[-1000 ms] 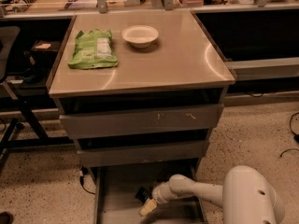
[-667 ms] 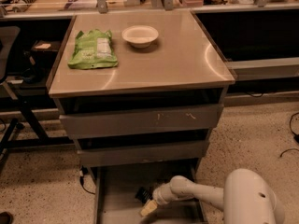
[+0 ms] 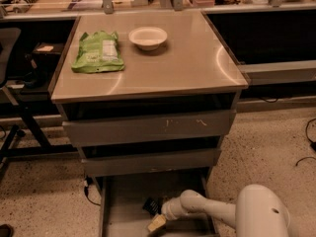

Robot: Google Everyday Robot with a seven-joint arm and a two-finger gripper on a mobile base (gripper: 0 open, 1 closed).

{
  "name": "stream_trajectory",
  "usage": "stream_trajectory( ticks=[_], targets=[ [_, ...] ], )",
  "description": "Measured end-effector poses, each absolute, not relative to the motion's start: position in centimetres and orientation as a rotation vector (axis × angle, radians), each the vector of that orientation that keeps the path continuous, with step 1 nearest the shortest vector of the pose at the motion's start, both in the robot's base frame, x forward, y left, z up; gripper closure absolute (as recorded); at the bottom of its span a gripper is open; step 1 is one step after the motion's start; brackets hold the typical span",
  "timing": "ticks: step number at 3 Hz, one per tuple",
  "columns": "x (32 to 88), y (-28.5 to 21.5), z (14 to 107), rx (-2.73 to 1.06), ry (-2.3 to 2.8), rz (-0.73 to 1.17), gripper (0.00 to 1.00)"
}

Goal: Pick rxbar blueberry from bottom drawer and place on counter

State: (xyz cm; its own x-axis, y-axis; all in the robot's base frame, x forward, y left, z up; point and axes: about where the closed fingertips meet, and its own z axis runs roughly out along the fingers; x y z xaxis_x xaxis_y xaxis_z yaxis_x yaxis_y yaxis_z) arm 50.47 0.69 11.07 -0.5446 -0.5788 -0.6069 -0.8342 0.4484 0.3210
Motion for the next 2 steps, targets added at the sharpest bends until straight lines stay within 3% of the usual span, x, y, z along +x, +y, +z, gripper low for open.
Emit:
stream_trajectory(
  ticks=[2],
  targets=[
    [50.47,0.69,11.07,-1.191,2.293,0.845,0.41]
  ],
)
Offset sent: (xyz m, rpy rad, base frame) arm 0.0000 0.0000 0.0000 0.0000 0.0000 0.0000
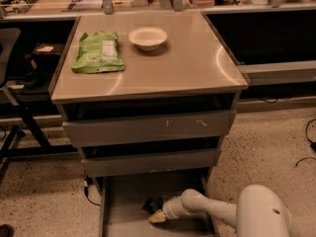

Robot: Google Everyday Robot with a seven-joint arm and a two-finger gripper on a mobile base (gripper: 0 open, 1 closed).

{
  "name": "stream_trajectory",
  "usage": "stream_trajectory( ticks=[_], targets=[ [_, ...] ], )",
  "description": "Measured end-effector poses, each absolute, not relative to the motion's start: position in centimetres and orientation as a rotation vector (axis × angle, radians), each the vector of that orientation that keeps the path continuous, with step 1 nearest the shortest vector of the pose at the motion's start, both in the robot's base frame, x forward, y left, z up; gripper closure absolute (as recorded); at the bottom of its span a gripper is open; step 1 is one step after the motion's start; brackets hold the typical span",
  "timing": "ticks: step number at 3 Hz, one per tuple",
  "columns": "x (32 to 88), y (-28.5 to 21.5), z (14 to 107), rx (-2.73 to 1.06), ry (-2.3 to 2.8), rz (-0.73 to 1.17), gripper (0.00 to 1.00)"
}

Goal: Pick rxbar blueberry from bottom drawer and place on counter

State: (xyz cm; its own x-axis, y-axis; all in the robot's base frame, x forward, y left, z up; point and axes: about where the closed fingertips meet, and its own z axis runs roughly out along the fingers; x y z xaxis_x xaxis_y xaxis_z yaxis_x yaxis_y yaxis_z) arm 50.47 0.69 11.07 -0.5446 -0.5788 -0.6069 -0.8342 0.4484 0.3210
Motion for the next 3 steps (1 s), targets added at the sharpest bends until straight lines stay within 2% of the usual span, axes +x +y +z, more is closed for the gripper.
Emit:
stream_trajectory(
  ticks=[2,3],
  targets=[
    [50.46,0.7,11.07,-1.191,2.293,0.845,0.88],
    [50.46,0.7,11.13,-1.191,2.293,0.845,1.0]
  ],
)
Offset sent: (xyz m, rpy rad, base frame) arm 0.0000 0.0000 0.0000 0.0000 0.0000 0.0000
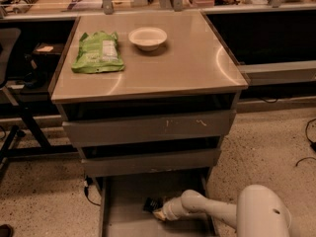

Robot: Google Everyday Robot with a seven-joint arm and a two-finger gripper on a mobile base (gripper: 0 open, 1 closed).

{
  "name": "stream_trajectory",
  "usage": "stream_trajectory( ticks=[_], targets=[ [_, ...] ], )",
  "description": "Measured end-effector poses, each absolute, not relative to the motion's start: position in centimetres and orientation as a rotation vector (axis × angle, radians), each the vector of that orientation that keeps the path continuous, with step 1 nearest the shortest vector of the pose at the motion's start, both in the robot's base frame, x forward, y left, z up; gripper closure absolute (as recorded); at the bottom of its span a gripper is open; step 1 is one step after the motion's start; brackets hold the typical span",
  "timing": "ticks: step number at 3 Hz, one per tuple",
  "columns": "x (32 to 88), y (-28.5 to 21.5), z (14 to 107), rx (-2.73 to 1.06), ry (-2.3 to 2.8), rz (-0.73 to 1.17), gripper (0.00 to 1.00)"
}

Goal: Pick rxbar blueberry from bottom drawer and place on counter

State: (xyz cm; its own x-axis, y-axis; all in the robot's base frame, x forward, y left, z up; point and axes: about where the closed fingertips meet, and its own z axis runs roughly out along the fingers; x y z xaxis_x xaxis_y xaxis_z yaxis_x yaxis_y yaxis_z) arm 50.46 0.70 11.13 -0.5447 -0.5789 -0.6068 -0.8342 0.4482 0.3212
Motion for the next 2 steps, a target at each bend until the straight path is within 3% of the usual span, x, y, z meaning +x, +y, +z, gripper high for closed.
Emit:
stream_trajectory(
  ticks=[2],
  targets=[
    [50.5,0.66,12.08,-1.191,2.293,0.845,1.0]
  ],
)
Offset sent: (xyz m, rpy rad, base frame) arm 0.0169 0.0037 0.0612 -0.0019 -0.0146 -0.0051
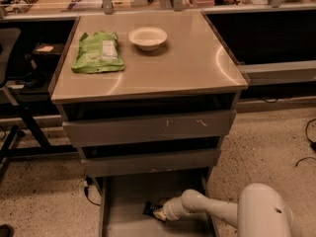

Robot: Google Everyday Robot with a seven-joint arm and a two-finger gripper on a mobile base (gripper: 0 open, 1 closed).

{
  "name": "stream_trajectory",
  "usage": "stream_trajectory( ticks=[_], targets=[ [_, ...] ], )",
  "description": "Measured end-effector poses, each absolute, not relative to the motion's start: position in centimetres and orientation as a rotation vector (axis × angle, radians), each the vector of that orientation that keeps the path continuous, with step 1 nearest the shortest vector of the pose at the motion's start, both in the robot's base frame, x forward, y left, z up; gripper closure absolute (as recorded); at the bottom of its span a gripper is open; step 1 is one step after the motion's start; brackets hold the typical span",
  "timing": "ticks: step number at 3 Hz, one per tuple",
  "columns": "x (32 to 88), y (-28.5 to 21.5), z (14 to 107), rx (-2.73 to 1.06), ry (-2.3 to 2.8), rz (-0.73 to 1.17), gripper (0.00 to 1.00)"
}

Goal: Pick rxbar blueberry from bottom drawer and place on counter

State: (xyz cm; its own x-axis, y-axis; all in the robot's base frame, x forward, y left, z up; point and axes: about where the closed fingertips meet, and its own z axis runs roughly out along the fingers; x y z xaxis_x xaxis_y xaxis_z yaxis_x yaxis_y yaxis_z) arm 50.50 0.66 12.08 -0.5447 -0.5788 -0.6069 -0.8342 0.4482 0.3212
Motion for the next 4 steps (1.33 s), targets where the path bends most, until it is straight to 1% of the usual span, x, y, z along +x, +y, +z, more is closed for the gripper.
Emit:
stream_trajectory(
  ticks=[1,2,3,4],
  targets=[
    [50.91,0.95,14.57,-1.189,2.298,0.819,1.0],
    [50.95,0.99,14.91,-1.183,2.305,0.815,1.0],
    [50.95,0.99,14.91,-1.183,2.305,0.815,0.81],
    [50.95,0.99,14.91,-1.183,2.305,0.815,0.57]
  ],
)
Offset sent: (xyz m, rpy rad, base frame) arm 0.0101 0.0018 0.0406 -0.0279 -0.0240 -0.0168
